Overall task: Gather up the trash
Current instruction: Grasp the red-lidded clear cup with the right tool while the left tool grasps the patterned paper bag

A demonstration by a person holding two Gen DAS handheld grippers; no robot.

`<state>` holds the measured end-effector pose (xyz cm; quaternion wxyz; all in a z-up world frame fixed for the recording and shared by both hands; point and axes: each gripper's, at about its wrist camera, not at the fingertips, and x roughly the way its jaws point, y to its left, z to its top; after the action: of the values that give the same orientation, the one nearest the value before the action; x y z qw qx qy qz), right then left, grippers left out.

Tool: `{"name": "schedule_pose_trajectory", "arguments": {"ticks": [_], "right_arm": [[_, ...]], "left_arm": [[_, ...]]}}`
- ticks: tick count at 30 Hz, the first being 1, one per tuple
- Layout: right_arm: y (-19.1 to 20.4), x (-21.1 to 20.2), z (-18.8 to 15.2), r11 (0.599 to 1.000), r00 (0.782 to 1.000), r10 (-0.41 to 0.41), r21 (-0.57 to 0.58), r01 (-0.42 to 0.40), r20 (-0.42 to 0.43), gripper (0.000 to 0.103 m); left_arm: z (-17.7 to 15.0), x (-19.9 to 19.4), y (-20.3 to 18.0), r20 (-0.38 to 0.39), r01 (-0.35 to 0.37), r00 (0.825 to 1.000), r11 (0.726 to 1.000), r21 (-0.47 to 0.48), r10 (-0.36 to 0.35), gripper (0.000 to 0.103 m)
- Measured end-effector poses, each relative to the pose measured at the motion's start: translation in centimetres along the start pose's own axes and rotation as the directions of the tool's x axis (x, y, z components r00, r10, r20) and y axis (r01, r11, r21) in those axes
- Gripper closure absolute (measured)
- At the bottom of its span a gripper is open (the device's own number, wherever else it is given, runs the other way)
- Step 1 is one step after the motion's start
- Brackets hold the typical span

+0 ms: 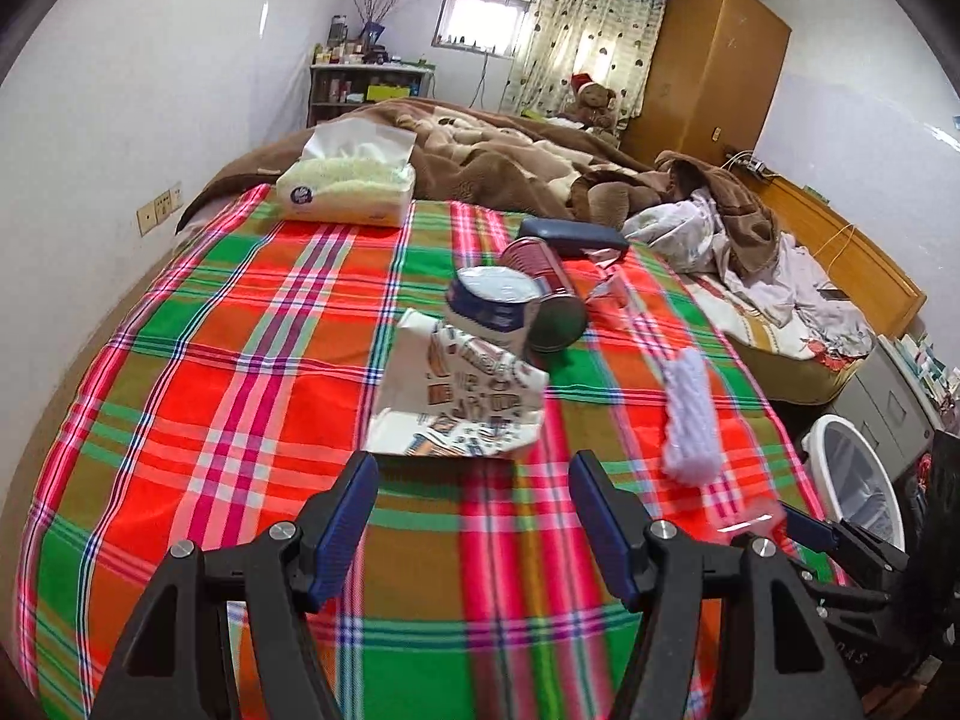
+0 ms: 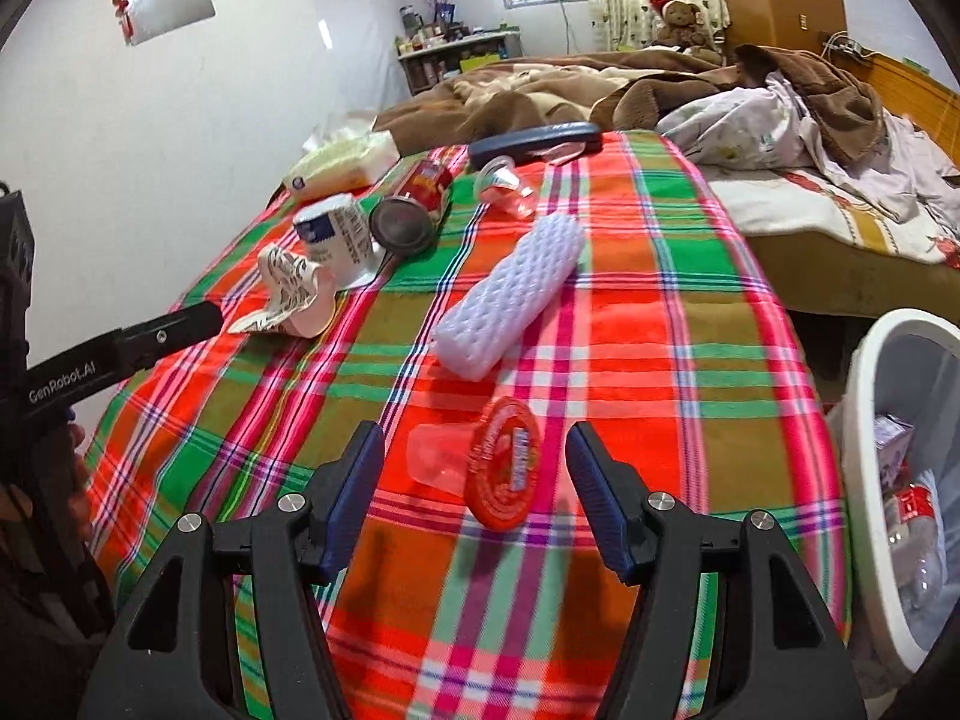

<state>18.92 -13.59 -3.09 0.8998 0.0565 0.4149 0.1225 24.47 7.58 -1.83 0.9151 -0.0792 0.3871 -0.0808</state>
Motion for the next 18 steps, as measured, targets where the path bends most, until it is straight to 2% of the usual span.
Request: {"name": "schedule_pose_trajectory", "arguments": {"ticks": [6,10,11,12,14,18], "right_arm": [[0.7,1.0,0.1,0.997,0.997,-0.073,-0.042,0.072,-0.034,0.039],[0.1,1.6,0.3,0.996,0.995,-0.084,-0.009,0.084,-0.062,0.039],[0.0,1.6,0.3,0.996,0.994,-0.086,-0.002,0.086,-0.061,0.041],[-0.1,1.6,0.3,0.996,0.994,-0.091,0.0,0.092,-0.059,0.048],[0.0,1.6,0.4,0.995,0.994,-0.095,-0.002,0.095,-0.054,0.048],[0.3,1.8,0.7,0.996,0.995,-0.089,-0.01,0.088,-0.052,0.048]], "left_arm": [[1.1,2.1,1.1,-0.029,0.007,1.0,1.0,-0.013,-0.007,0.037],[1.5,3.4,0.9,-0.051,0.048,0.997,0.999,-0.018,-0.049,0.029],[1.5,3.7,0.7,-0.057,0.048,0.997,0.999,-0.012,-0.049,0.029],[1.5,4.0,0.5,-0.063,0.049,0.997,0.999,-0.007,-0.05,0.029],[1.5,4.8,-0.1,-0.084,0.054,0.995,0.999,0.0,-0.054,0.029],[1.3,5.4,-0.9,-0.097,0.008,0.995,0.999,0.046,-0.003,0.029]]}}
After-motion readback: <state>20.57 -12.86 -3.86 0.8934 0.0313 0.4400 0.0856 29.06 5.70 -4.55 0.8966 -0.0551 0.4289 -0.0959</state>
